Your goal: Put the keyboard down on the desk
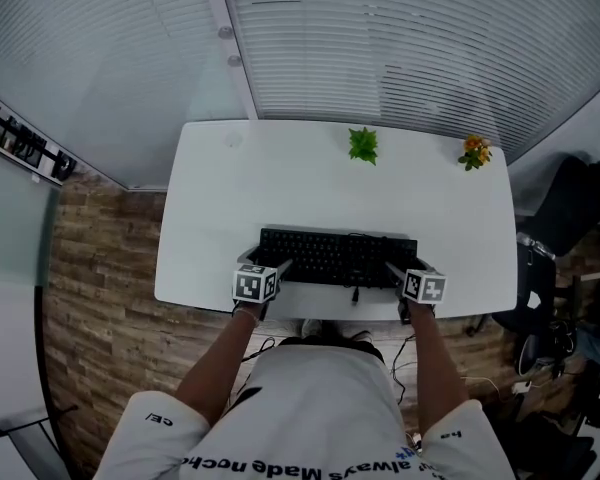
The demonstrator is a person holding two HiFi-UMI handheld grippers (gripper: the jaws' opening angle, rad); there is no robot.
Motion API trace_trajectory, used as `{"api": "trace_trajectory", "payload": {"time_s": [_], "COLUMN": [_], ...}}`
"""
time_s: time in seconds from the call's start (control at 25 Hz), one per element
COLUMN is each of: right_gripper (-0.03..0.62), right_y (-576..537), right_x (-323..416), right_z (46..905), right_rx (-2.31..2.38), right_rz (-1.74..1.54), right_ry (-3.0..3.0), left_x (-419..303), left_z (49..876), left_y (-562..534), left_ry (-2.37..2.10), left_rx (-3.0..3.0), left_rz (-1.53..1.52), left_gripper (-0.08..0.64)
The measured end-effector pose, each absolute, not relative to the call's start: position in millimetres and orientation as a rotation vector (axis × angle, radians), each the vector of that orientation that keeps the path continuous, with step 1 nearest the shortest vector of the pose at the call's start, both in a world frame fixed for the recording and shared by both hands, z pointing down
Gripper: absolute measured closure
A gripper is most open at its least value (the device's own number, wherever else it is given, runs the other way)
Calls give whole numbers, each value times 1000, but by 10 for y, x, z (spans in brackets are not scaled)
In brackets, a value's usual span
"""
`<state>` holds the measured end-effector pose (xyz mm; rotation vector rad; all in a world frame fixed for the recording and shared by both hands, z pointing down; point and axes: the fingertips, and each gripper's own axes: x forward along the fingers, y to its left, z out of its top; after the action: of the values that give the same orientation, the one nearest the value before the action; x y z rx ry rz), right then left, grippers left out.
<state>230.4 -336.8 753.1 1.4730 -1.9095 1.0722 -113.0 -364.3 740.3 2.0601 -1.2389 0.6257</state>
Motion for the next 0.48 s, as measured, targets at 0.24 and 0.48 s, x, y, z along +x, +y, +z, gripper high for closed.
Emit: {"api": "trace_trajectory", "payload": {"time_s": [0.24, 0.48], "right_gripper": [153, 183], "right_y": [-3382, -3387], "right_x": [2304, 2322], "right_z": [7531, 7417], "right_rx": [1503, 1518], "right_rz": [1007, 878], "right_ry": [-1887, -1898], "left_x": [-1134, -1186], "left_z": [7416, 7329], "left_y": [-3666, -3663], "left_ry": [-1265, -1310], "left_rx": [2070, 2090], "left_rz": [637, 638], "left_gripper": [155, 156]}}
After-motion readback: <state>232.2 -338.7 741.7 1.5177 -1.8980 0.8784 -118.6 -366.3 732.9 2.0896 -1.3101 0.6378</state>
